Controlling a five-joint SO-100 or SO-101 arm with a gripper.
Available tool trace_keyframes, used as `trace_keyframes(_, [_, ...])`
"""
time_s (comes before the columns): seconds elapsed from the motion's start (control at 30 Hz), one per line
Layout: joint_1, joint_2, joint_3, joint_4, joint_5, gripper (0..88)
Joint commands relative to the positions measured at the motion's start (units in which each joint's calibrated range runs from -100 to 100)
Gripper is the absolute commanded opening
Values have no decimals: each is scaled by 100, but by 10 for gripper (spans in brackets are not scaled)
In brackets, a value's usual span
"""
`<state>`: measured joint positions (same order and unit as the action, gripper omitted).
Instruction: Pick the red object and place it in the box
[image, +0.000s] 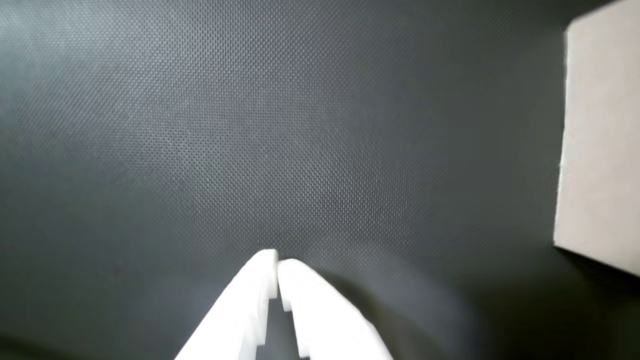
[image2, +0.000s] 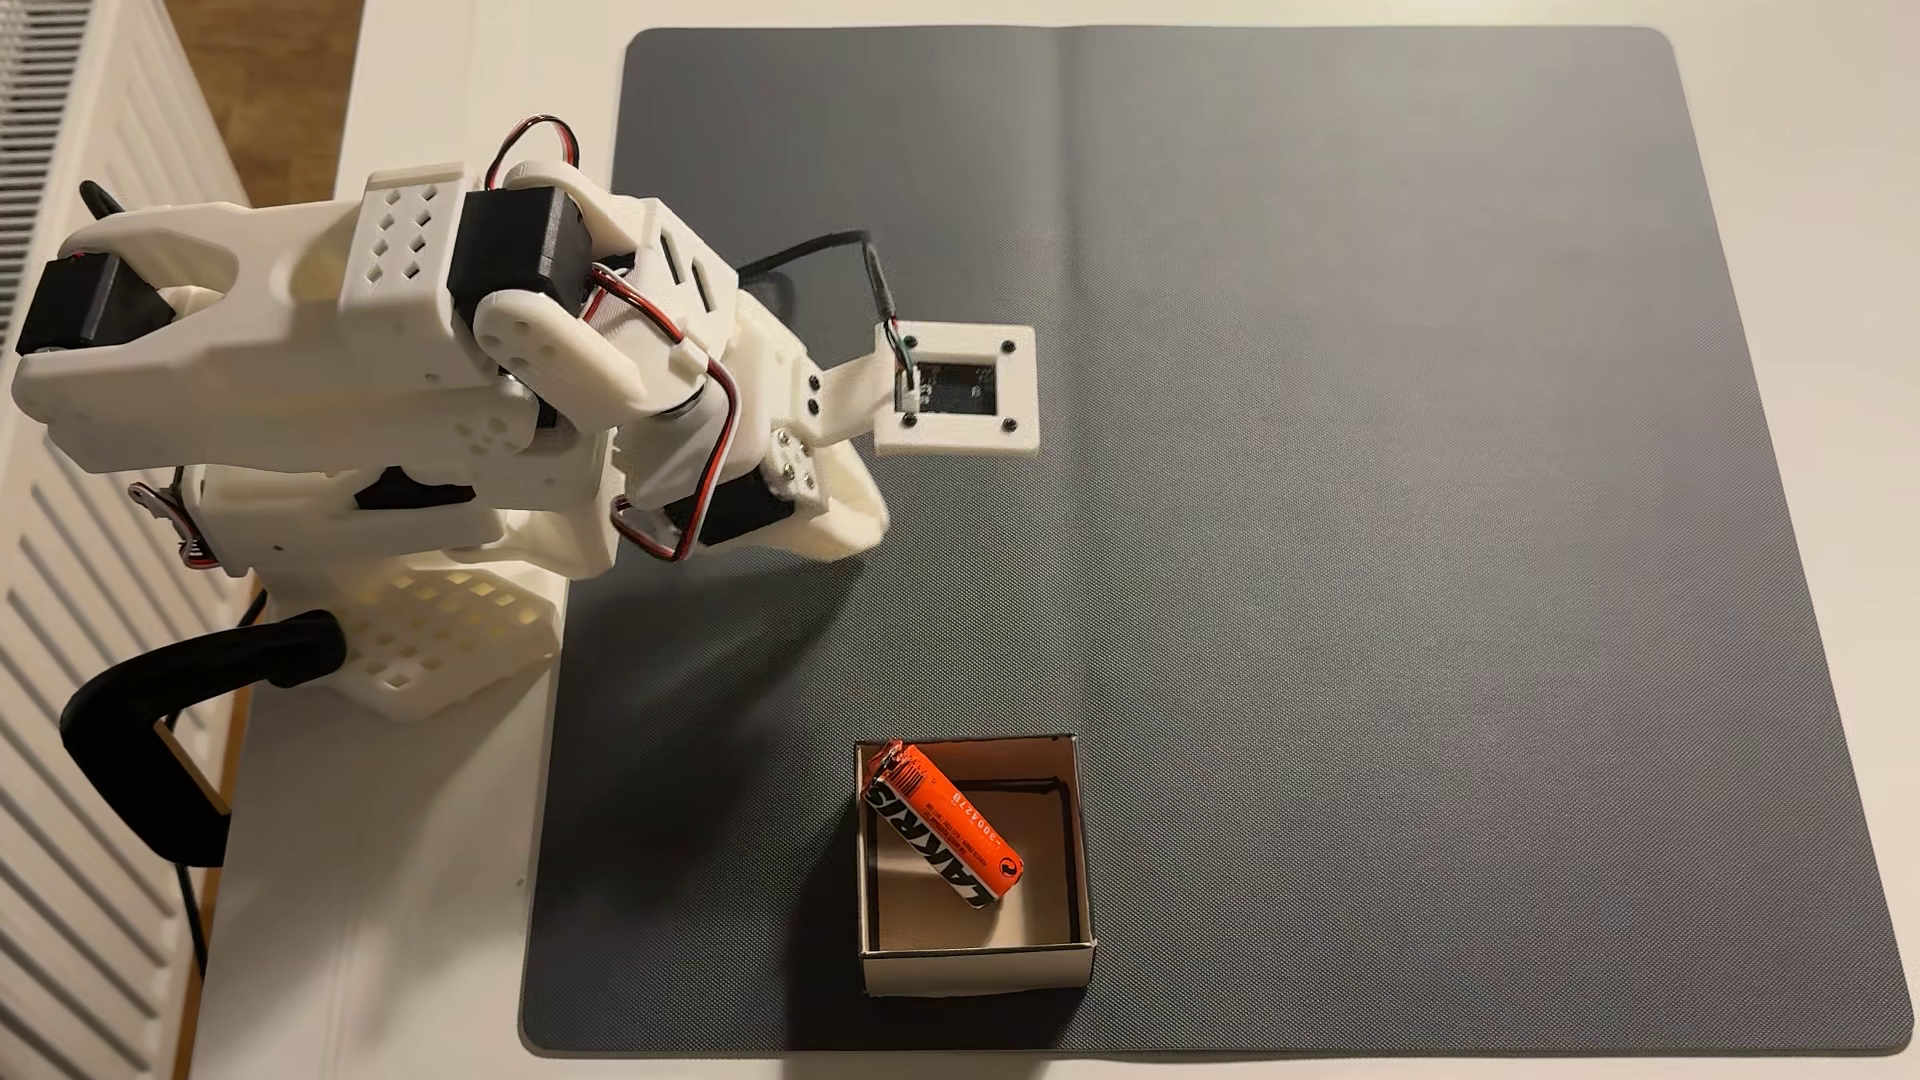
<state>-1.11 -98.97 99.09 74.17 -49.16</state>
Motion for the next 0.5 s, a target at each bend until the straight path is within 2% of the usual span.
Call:
trace_keyframes(0.0, [-15,-18,73,196,19,8])
trace_keyframes(0.13, [-7,-18,73,214,155,8])
trace_keyframes(0.47, [7,-18,73,214,150,7])
